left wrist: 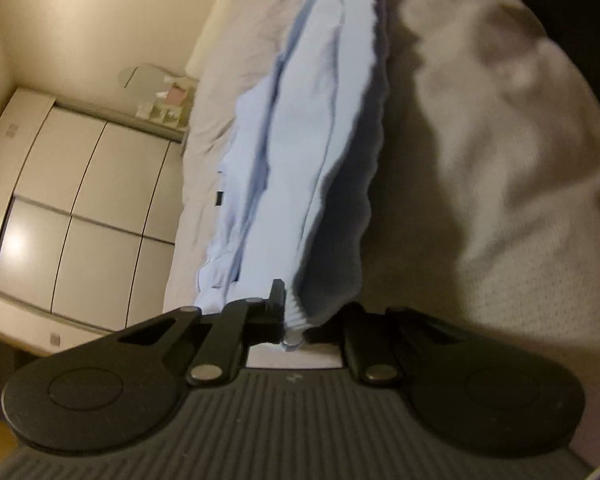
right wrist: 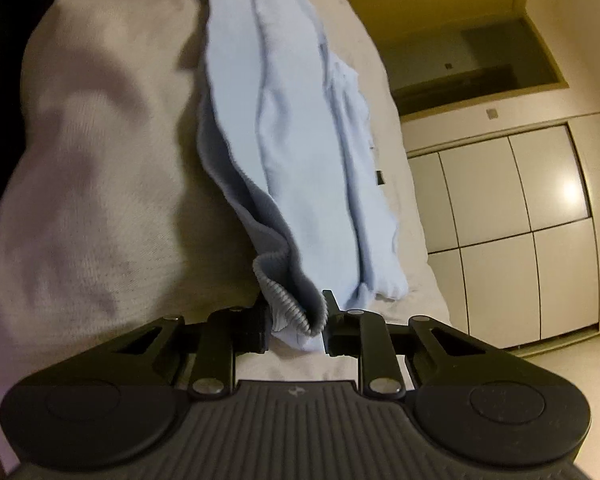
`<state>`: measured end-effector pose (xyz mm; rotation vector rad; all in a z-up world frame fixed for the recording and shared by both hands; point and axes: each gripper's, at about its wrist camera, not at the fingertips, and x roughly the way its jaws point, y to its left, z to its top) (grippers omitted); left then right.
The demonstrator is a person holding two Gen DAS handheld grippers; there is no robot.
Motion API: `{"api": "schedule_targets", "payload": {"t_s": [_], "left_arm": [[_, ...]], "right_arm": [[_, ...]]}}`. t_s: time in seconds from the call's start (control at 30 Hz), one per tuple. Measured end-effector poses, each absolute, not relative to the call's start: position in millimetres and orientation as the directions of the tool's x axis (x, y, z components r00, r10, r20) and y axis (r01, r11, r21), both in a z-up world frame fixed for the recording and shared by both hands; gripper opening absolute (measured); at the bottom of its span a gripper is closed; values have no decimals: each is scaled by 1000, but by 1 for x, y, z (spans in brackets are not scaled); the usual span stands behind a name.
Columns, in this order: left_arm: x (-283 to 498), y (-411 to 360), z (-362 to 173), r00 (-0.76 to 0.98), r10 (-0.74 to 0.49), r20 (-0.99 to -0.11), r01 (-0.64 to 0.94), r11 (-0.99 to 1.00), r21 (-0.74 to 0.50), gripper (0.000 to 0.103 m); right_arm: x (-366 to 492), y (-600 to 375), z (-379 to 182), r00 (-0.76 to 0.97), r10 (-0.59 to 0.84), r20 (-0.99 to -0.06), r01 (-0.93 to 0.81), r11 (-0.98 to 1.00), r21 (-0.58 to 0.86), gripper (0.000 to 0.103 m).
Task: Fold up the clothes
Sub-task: 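Grasp the hem with both grippers and lift it toward the collar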
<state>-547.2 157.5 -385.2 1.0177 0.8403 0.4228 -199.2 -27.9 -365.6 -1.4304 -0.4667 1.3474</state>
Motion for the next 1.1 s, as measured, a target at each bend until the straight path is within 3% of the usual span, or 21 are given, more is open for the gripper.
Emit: {"api": "schedule_targets", "payload": {"t_s": [0.3,0.6,1.1], "left_arm": [[-566,138,-349,635,665,-393,6,505,863,5],[-616,76,-333,652,653,-385,-43,539,841,5],[-677,8,-317,643,623,-446,-84,636,767,7]], "right_arm": [[-230,-50,-314,294,850,-438,-395,-309,-865,21],[-284,-105,-288,307,831,-464,-441,-308,-843,21],[-342,-161,-273,298,783,-546,-498,-361,-788,21]]}}
